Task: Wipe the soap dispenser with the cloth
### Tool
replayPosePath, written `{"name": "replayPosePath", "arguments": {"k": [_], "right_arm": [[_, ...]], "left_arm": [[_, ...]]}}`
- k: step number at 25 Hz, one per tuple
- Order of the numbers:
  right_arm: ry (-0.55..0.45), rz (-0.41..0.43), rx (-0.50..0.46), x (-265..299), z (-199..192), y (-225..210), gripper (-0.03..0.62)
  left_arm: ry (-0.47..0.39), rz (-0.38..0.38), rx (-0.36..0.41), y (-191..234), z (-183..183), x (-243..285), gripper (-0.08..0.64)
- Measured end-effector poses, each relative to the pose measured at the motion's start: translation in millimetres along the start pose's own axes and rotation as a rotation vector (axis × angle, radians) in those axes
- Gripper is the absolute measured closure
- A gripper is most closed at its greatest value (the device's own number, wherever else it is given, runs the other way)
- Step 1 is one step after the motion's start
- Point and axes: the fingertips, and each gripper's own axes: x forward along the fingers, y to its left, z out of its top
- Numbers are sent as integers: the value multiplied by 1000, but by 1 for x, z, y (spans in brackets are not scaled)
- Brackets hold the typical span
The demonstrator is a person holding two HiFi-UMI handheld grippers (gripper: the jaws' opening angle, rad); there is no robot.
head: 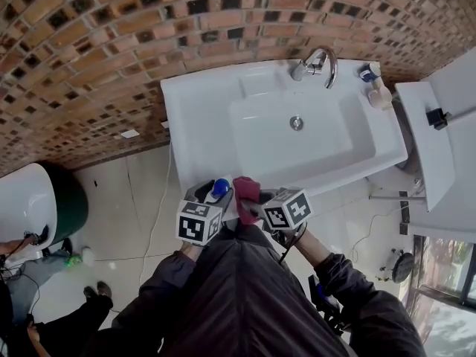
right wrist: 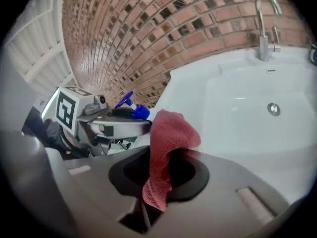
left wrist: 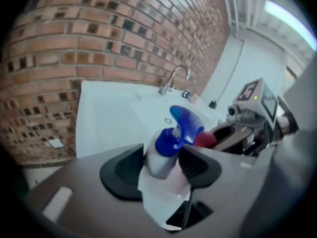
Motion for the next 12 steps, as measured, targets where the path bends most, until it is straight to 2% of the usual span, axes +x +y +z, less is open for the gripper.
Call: {"name": "replayPosePath", "arguments": {"k": [3,8,9,12], "right_arm": [[-17,24,43,14,7,2,523],[-18,46,14,27,20,6,524],[-13,49,5,29,23,5,525],[-2,65,1,33,28,4,525]], "left_arm": [[-29,-59,-55,-1,-1,-4,325],[-14,-223,-178,-5,-8,-17,322],[-11,-236,-178,-4,-10,-19,328],[14,-243,-112,-2,-19,-24,367]]}}
